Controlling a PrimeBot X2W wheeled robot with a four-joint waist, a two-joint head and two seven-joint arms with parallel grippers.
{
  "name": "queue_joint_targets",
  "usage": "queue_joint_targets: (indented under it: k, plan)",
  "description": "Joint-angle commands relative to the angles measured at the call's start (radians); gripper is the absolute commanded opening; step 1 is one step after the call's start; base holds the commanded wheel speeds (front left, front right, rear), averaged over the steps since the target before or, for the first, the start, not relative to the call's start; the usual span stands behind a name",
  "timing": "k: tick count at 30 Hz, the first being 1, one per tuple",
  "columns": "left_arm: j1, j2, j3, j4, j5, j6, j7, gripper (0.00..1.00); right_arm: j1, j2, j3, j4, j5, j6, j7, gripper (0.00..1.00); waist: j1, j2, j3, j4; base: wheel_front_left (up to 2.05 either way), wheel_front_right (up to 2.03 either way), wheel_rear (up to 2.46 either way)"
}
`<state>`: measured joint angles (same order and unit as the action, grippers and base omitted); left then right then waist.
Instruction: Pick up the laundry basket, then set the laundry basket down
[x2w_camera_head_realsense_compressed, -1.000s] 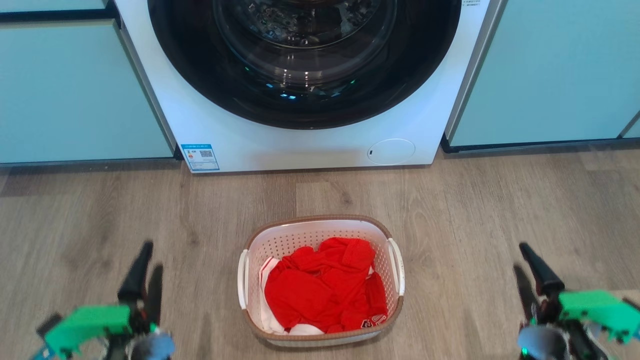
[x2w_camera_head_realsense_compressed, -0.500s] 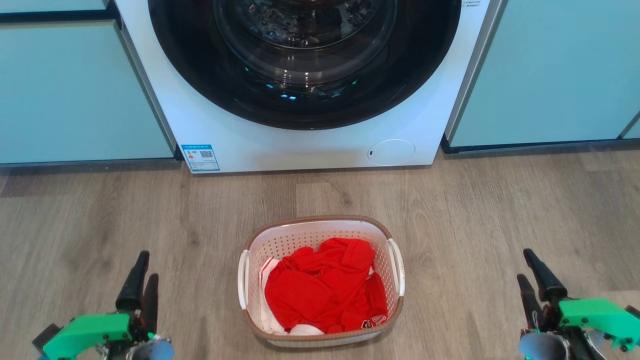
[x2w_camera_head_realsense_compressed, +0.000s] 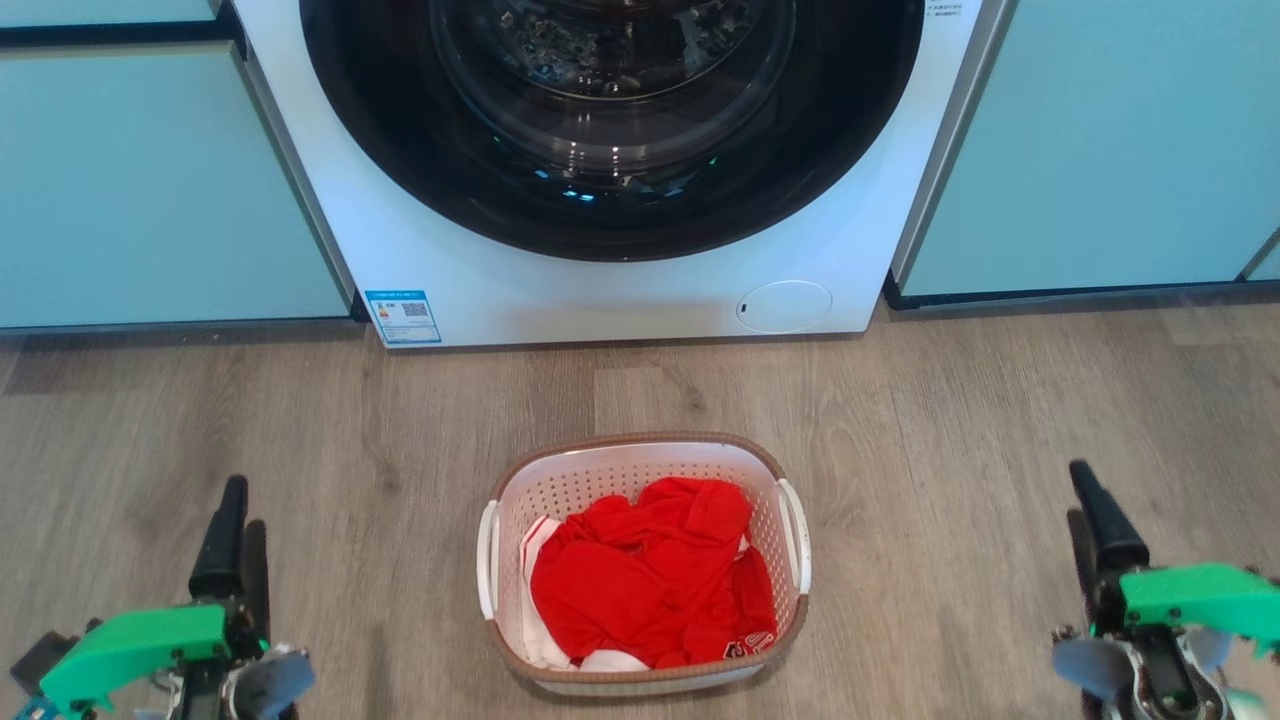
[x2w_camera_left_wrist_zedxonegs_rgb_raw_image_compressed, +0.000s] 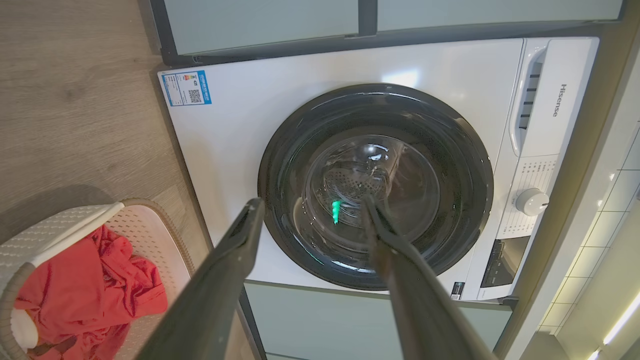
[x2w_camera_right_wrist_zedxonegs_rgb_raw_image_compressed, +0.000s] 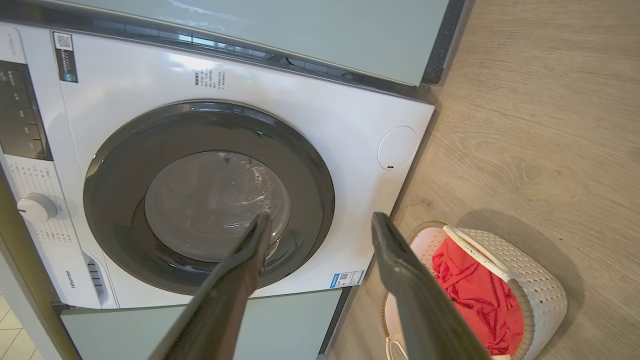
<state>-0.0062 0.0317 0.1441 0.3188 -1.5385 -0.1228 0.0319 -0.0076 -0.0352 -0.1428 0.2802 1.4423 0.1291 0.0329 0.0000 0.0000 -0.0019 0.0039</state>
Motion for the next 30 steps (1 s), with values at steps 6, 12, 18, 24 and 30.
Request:
queue_joint_targets:
  k: [6, 12, 18, 24, 30]
  plan:
    - [-0.074, 0.012, 0.046, -0.078, 0.079, -0.002, -0.027, 1.00, -0.078, -0.007, -0.012, -0.114, -0.144, 0.000, -0.027, 1.00, 0.0000, 0.0000, 0.001, 0.005, 0.00, 0.00, 0.00]
    - [-0.088, 0.012, 0.064, -0.127, 0.170, -0.003, -0.045, 1.00, -0.091, -0.008, 0.001, -0.177, -0.287, 0.001, -0.045, 1.00, 0.0000, 0.0000, 0.003, 0.011, 0.00, 0.00, 0.00]
    - [-0.095, 0.013, 0.044, -0.222, 0.298, 0.032, -0.066, 1.00, -0.111, -0.022, 0.024, -0.237, -0.422, 0.001, -0.066, 1.00, 0.0000, 0.0000, 0.006, 0.015, 0.00, 0.00, 0.00]
    - [-0.093, 0.013, -0.008, -0.303, 0.416, 0.095, -0.081, 1.00, -0.128, -0.043, 0.055, -0.285, -0.524, 0.001, -0.081, 1.00, 0.0000, 0.0000, 0.009, 0.018, 0.00, 0.00, 0.00]
    - [-0.092, 0.014, -0.107, -0.376, 0.603, 0.193, -0.098, 1.00, -0.141, -0.067, 0.108, -0.333, -0.650, 0.001, -0.099, 1.00, 0.0000, 0.0000, 0.011, 0.019, 0.00, 0.00, 0.00]
